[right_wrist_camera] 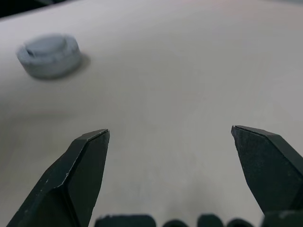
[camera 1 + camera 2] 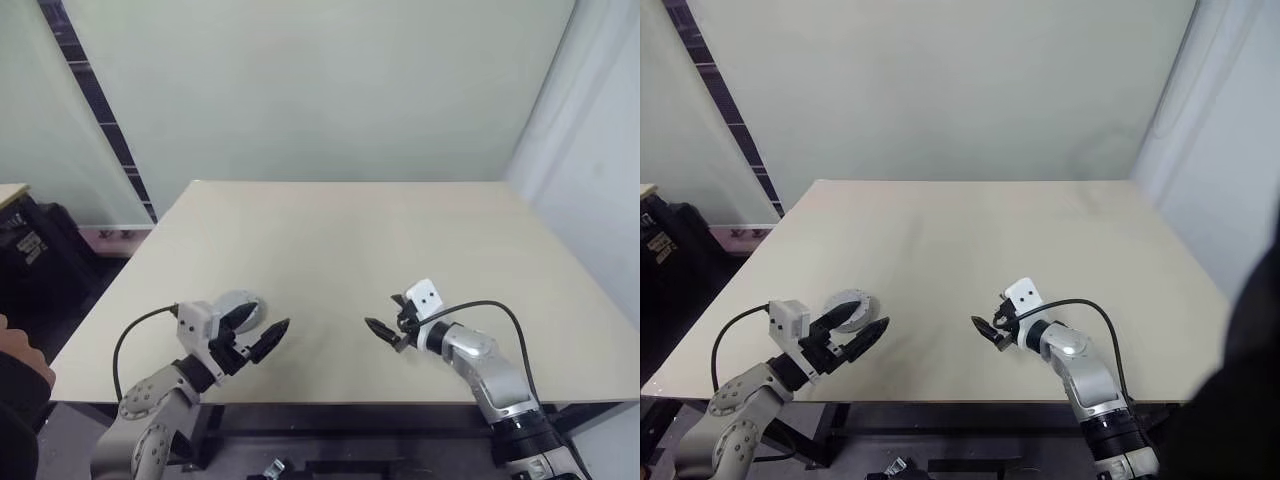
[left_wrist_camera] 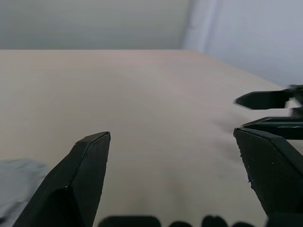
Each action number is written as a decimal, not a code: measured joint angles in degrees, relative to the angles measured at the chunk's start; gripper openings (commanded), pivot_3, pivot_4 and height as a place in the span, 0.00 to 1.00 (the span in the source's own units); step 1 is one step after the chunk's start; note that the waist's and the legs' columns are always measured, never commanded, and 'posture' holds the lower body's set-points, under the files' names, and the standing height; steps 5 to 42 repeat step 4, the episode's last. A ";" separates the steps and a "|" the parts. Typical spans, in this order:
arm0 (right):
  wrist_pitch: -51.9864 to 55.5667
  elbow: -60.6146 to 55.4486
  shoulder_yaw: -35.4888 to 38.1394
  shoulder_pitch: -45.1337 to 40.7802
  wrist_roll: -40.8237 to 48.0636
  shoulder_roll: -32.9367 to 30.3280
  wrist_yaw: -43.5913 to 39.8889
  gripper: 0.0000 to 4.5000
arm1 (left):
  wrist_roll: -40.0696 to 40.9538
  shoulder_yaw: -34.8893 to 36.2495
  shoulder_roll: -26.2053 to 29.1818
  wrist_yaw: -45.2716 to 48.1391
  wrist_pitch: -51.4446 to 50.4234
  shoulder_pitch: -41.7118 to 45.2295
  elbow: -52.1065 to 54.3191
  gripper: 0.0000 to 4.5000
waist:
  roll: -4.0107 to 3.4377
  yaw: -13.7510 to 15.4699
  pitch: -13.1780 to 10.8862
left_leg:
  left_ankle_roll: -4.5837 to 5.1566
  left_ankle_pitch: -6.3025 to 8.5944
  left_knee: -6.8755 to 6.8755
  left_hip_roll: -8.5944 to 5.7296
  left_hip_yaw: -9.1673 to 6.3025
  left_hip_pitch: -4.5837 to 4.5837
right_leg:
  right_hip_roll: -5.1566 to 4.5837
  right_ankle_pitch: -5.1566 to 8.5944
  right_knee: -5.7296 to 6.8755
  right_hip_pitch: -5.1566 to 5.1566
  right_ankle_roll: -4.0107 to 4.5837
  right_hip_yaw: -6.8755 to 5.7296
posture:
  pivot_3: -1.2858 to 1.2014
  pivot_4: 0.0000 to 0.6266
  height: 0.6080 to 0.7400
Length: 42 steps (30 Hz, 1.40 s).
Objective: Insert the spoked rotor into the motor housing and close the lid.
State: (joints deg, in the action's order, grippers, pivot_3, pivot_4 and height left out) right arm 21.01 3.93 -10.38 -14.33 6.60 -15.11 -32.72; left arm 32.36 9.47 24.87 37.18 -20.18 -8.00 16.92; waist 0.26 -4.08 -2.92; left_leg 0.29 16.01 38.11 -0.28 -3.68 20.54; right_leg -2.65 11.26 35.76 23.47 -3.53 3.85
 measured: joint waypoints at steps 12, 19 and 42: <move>0.36 -0.58 -0.06 0.07 -0.38 -1.23 0.10 1.00 | -0.35 -0.43 -0.21 0.02 -0.43 2.20 -0.82 0.99 | 0.00 0.01 0.01 | 0.00 0.00 0.00 0.02 0.00 -0.01 | 0.03 0.00 0.00 0.00 0.00 0.00 | 0.52 0.00 1.00; 0.36 -0.58 -0.06 0.07 -0.38 -1.23 0.10 1.00 | -0.35 -0.43 -0.21 0.02 -0.43 2.20 -0.82 0.99 | 0.00 0.01 0.01 | 0.00 0.00 0.00 0.02 0.00 -0.01 | 0.03 0.00 0.00 0.00 0.00 0.00 | 0.52 0.00 1.00; 0.36 -0.58 -0.06 0.07 -0.38 -1.23 0.10 1.00 | -0.35 -0.43 -0.21 0.02 -0.43 2.20 -0.82 0.99 | 0.00 0.01 0.01 | 0.00 0.00 0.00 0.02 0.00 -0.01 | 0.03 0.00 0.00 0.00 0.00 0.00 | 0.52 0.00 1.00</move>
